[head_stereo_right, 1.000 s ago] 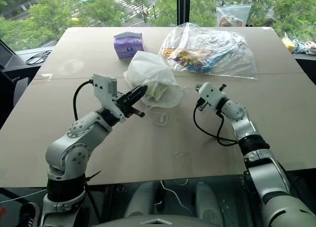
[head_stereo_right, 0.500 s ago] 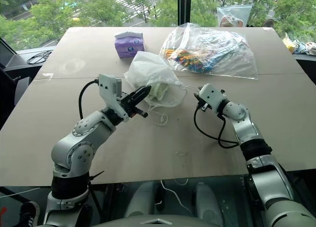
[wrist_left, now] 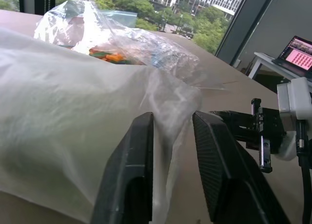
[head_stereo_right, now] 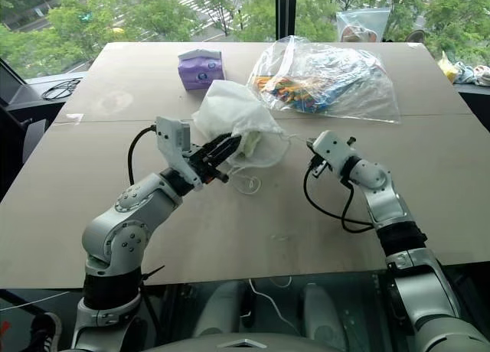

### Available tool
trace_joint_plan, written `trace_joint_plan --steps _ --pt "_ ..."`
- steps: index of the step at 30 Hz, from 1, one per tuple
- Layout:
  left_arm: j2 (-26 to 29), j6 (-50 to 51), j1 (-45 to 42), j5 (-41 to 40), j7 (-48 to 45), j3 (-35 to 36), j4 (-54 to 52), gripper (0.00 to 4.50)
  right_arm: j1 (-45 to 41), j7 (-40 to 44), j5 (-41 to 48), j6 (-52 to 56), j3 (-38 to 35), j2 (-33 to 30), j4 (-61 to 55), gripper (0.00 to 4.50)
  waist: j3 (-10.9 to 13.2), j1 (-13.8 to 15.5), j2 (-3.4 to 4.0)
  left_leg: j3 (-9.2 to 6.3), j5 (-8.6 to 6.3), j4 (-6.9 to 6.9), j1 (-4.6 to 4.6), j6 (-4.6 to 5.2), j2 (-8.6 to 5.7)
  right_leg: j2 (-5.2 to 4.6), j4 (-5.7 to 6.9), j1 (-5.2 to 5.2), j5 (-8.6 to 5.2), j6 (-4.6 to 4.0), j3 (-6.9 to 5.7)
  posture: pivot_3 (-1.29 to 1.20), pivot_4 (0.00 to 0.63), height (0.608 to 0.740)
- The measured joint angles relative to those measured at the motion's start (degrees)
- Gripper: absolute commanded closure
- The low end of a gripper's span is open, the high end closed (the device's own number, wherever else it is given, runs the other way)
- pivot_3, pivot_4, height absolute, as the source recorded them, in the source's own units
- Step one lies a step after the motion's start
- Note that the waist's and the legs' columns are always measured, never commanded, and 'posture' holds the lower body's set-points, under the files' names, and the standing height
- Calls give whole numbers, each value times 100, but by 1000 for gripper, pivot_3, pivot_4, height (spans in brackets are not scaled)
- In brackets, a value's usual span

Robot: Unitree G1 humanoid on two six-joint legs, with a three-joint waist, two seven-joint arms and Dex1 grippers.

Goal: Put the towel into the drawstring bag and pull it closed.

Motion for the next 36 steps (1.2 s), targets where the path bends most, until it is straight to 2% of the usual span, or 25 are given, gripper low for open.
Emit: trace_joint_plan --steps 1,6,9,12,13,16,19,21,25,29,32,36 --pt "1 22 12 -12 34 15 -33 1485 -1 -8 -4 20 0 -2 -13 4500 0 0 0 0 0 0 0 0 0 0 0 0 0 0 0 0 150 740" --pt "332 283 1086 -514 -110 369 -736 1485 26 -190 -20 156 -62 -43 -58 4500 0 -24 0 3 0 -5 8 -1 5 -2 10 -3 -2 -2 4 0 150 740" --pt "1039 238 2049 -569 -699 406 -1114 1485 18 -253 -25 185 -55 17 -57 4500 1 -35 2 14 -2 -14 24 -2 8 -6 13 -2 -7 -11 11 0 150 740" --pt "1414 -4 2582 -142 -1040 351 -951 1485 15 -302 -26 199 -54 76 -56 4500 2 -16 4 18 -16 -16 39 -27 11 -18 14 3 -16 -29 10 0 150 740" --pt "1422 -299 2607 153 -1075 269 -754 1485 -10 -325 -14 255 -55 148 -52 4500 2 -8 6 23 -19 -17 57 -28 6 -59 14 16 -16 -30 9 0 150 740" --pt "1312 -846 2578 760 -1054 26 -180 1485 -81 -378 59 376 -73 273 -51 4500 2 -15 5 33 -20 -22 66 -27 -1 -85 14 21 -13 -34 10 0 150 740" --pt "913 -1538 2216 1381 -927 -259 572 1485 -163 -434 95 486 -111 346 -51 4500 2 3 5 32 -20 -28 54 -27 -5 -101 8 18 -13 -35 5 0 150 740" --pt "760 -1893 1985 1658 -909 -396 825 1485 -192 -438 95 523 -111 359 -53 4500 0 -1 2 32 -20 -45 47 -27 -5 -102 -3 11 -12 -35 8 0 150 740" --pt "743 -2630 1675 2413 -928 -772 1384 1485 -182 -440 95 568 -118 350 -54 4500 -1 -20 2 48 -12 -97 53 -20 -6 -93 -27 6 -11 -33 10 0 150 740" --pt "730 -3103 1449 2834 -997 -982 1714 1485 -171 -440 95 645 -126 330 -69 4500 -3 -3 6 54 -1 -108 54 -1 -4 -81 -34 4 -1 -13 5 0 150 740" --pt "681 -3270 1361 2935 -1074 -993 1873 2348 -169 -439 95 668 -126 317 -108 4500 -3 0 6 62 -1 -106 57 0 -5 -59 -33 8 0 -9 5 0 150 740" --pt "649 -3392 1343 3014 -1105 -994 1962 4192 -169 -440 95 670 -126 283 -140 4500 -3 -9 5 68 -1 -98 71 1 -4 -59 -32 21 1 -8 9 0 150 740"
